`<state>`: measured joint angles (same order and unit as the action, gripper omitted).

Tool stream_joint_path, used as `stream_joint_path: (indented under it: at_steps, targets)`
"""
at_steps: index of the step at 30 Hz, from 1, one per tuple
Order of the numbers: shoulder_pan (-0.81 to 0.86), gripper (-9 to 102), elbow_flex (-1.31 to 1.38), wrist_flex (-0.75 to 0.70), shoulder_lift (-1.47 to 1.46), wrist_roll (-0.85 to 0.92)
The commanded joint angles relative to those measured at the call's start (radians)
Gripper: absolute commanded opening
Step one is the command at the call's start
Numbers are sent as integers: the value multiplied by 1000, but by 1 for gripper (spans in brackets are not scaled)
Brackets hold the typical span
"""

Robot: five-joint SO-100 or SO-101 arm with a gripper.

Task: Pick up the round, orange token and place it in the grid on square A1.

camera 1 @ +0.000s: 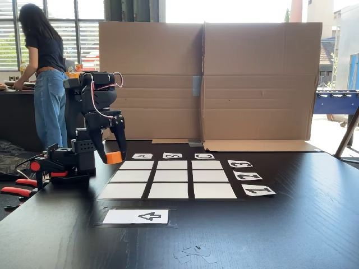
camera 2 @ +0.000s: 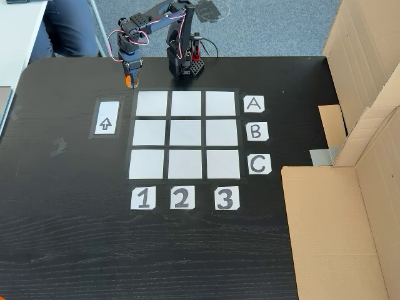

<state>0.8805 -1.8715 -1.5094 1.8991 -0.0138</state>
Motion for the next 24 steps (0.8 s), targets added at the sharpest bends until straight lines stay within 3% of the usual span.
stream_joint_path:
  at_steps: [1,11,24]
  targets:
    - [-20,5,-94,17,100,17]
    - [-25,6,-387,192,204,28]
    - [-67,6,-430,302,64,31]
